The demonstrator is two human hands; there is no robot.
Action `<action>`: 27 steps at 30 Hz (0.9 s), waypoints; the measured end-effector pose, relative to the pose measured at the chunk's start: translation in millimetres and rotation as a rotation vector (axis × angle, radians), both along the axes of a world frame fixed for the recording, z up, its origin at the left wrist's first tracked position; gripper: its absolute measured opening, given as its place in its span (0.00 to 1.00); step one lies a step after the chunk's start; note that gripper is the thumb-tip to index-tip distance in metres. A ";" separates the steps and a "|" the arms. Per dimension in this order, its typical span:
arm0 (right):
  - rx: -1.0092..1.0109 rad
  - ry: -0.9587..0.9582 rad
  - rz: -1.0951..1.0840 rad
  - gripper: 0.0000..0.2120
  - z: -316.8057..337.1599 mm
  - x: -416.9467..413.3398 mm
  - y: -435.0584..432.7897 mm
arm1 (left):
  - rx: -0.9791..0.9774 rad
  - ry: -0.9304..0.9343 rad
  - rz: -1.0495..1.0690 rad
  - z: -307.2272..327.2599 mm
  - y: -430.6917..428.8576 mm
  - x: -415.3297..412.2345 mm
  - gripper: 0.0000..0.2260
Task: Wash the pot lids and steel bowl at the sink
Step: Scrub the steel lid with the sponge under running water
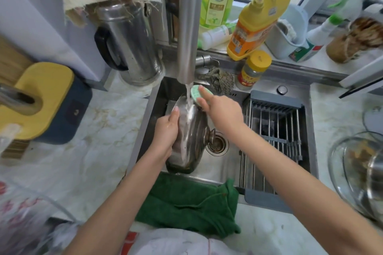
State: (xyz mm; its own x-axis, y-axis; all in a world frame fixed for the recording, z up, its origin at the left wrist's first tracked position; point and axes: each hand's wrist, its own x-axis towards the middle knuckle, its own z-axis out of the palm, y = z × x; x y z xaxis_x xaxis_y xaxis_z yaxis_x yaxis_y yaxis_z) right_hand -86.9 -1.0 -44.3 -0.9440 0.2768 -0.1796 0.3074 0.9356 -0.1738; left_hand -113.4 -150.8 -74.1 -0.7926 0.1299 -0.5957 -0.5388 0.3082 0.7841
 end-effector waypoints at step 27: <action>-0.003 0.316 0.038 0.25 -19.9 83.8 -65.5 | 0.278 -0.403 0.367 -12.4 9.6 -22.8 0.27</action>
State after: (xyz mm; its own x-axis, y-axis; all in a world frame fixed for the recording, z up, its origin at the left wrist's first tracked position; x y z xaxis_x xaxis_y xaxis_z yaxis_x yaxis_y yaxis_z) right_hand -3.1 -66.5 -64.2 -0.9628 0.2405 0.1230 0.2030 0.9445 -0.2582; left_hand -136.2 -141.2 -86.6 -0.5344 0.0846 -0.8410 -0.8420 -0.1406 0.5209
